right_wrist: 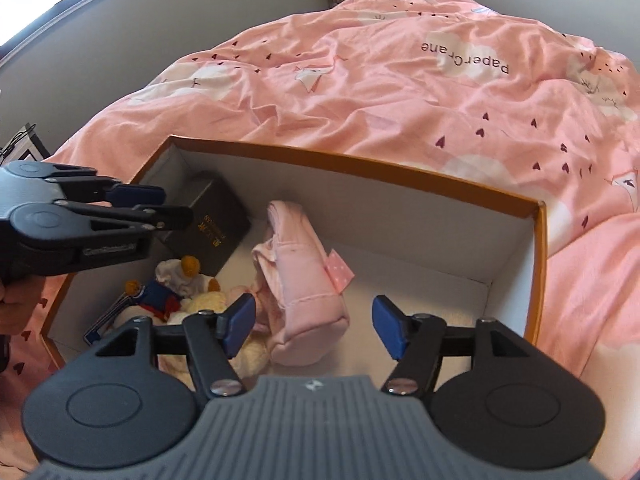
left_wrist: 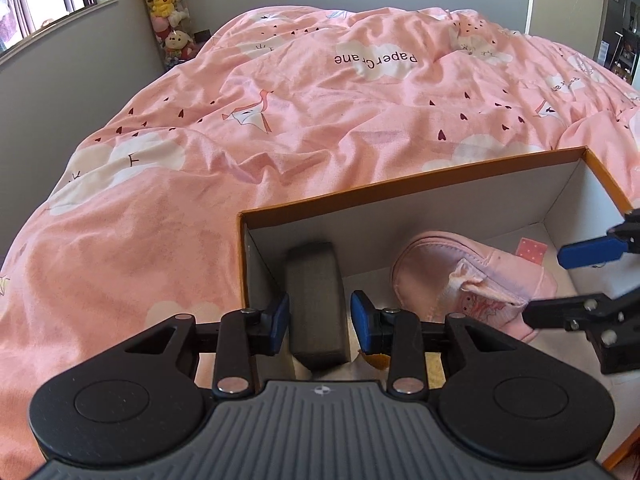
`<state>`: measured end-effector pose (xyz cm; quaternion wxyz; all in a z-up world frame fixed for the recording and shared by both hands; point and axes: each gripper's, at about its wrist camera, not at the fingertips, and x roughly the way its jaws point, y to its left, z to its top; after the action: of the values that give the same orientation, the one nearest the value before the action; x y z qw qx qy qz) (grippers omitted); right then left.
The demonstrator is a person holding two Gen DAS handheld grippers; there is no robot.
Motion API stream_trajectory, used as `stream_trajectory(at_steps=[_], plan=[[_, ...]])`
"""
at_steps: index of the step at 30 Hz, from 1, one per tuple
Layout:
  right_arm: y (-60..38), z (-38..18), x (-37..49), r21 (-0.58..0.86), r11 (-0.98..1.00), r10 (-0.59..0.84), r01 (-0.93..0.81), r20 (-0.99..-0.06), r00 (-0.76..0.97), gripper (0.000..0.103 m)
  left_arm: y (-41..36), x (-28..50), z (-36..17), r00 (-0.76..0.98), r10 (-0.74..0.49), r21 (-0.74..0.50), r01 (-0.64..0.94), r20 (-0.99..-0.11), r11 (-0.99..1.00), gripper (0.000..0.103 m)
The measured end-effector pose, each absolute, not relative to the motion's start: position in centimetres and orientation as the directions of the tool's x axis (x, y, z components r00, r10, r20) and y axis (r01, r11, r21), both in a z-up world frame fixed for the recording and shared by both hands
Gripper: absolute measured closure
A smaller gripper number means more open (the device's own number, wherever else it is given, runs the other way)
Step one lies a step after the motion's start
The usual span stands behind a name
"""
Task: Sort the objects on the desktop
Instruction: 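Carry the black box with the left tool while the right tool carries the pouch into the box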
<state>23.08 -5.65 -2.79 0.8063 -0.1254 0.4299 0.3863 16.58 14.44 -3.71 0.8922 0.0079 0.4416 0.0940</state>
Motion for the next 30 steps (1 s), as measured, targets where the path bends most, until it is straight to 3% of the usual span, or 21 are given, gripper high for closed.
stream_trajectory(at_steps=[10,15,17,19,30], plan=[[-0.5,-1.7,25.1,0.094,0.603,0.533,-0.792,-0.786,0.313,0.039,15.1,14.9,-2.2,0.609,0.130,0.037,-0.162,-0.782,0.986,0.064],[1.9,-3.0,25.7,0.071,0.599,0.490,-0.798,-0.820,0.295,0.062,15.8,14.0,-1.0,0.624,0.118,0.004,-0.181,-0.772,0.983,0.064],[2.1,-3.1,25.4,0.030,0.601,0.466,-0.799,-0.825,0.319,0.081,16.1,13.7,-0.7,0.630,0.108,-0.010,-0.181,-0.769,0.983,0.064],[1.7,-2.6,24.9,0.010,0.595,0.461,-0.804,-0.824,0.331,0.084,16.2,13.5,-0.7,0.633,0.099,-0.021,-0.180,-0.768,0.984,0.064],[0.1,1.6,21.2,-0.062,0.519,0.594,-0.852,-0.691,0.412,0.088,15.5,13.3,-0.9,0.638,-0.001,-0.109,-0.130,-0.770,0.986,0.067]])
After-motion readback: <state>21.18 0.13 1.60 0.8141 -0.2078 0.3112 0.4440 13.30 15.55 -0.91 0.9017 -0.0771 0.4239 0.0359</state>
